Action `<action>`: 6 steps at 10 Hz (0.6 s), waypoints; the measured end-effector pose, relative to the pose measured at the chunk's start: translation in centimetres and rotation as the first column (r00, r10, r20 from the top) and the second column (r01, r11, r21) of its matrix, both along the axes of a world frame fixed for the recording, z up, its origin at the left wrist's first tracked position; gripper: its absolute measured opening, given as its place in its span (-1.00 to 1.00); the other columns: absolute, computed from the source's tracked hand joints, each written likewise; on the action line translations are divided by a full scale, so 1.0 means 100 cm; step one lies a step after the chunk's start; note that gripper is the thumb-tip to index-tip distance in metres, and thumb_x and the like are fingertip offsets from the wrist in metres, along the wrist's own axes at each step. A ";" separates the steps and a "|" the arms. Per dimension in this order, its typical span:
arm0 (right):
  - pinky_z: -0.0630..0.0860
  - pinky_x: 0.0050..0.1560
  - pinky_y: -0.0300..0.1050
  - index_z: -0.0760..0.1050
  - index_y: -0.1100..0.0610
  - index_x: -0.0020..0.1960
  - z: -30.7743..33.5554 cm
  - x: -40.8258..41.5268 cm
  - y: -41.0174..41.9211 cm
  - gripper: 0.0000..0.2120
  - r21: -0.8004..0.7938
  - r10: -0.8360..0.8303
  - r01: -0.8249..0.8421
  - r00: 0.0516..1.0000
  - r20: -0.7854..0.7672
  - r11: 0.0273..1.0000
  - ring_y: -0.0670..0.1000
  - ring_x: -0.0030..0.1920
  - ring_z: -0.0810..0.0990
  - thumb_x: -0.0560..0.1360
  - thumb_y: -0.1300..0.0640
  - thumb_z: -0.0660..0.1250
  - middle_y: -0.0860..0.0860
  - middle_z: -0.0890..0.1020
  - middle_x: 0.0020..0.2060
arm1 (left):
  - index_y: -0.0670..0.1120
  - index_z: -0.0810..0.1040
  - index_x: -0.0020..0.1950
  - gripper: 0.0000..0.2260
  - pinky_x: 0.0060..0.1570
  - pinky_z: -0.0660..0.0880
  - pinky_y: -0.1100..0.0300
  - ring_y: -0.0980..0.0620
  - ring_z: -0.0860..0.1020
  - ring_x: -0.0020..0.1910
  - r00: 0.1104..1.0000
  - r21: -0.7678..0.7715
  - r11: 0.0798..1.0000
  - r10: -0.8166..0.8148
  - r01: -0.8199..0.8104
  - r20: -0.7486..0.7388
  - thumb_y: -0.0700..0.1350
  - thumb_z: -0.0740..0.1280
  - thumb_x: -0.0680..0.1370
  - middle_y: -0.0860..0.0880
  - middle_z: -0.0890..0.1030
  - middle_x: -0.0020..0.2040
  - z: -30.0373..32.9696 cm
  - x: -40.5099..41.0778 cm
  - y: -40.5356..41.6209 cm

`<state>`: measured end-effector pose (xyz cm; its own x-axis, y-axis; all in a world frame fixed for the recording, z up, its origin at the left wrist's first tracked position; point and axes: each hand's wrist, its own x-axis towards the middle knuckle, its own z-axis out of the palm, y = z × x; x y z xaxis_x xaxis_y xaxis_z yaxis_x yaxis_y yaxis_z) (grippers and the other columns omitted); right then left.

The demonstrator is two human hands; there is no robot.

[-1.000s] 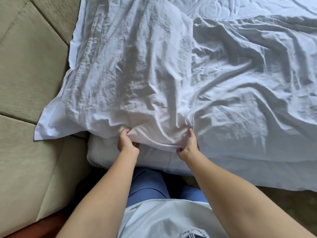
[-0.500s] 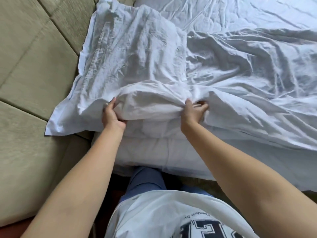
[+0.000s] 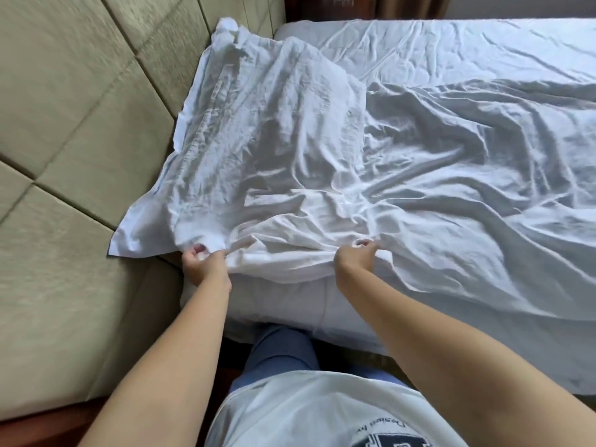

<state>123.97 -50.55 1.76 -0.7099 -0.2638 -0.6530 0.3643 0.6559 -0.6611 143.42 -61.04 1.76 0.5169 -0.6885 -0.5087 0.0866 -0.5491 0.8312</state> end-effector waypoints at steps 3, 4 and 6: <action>0.25 -0.63 -0.40 0.41 0.22 0.02 -0.005 0.003 -0.011 -0.89 0.185 0.666 -0.717 0.694 0.274 0.672 -0.10 -0.67 0.46 0.57 0.26 0.12 0.09 0.55 -0.40 | -0.23 0.30 0.42 -0.34 0.23 0.46 -0.09 -0.25 0.48 0.21 0.883 0.547 0.814 -0.389 0.195 0.265 -0.12 0.33 0.34 -0.19 0.39 0.36 -0.109 0.070 -0.027; 0.32 -0.63 -0.39 0.45 0.19 0.04 0.012 0.013 -0.050 -0.84 0.011 0.666 -0.670 0.740 0.095 0.742 -0.06 -0.54 0.51 0.55 0.30 0.12 0.09 0.53 -0.34 | -0.28 0.51 0.15 -0.70 0.02 0.52 0.09 -0.21 0.56 0.05 0.801 0.499 0.812 -0.501 0.304 0.328 -0.20 0.34 0.44 -0.20 0.55 0.14 -0.045 0.044 -0.028; 0.59 0.02 0.00 0.51 0.01 0.06 0.019 0.039 -0.121 -0.77 -0.003 0.771 -0.772 0.635 -0.052 0.636 0.16 -0.03 0.63 0.46 0.18 0.18 0.14 0.62 0.05 | -0.11 0.59 0.10 -0.80 0.01 0.43 0.17 -0.08 0.53 0.06 0.703 0.288 0.731 -0.679 0.618 0.214 -0.26 0.28 0.52 -0.09 0.59 0.08 -0.001 -0.002 -0.085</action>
<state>127.82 -62.63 3.66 -0.2677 -0.7423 -0.6142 -0.2955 0.6700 -0.6810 143.25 -69.50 1.66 0.1164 -0.8187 -0.5623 -0.5714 -0.5183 0.6363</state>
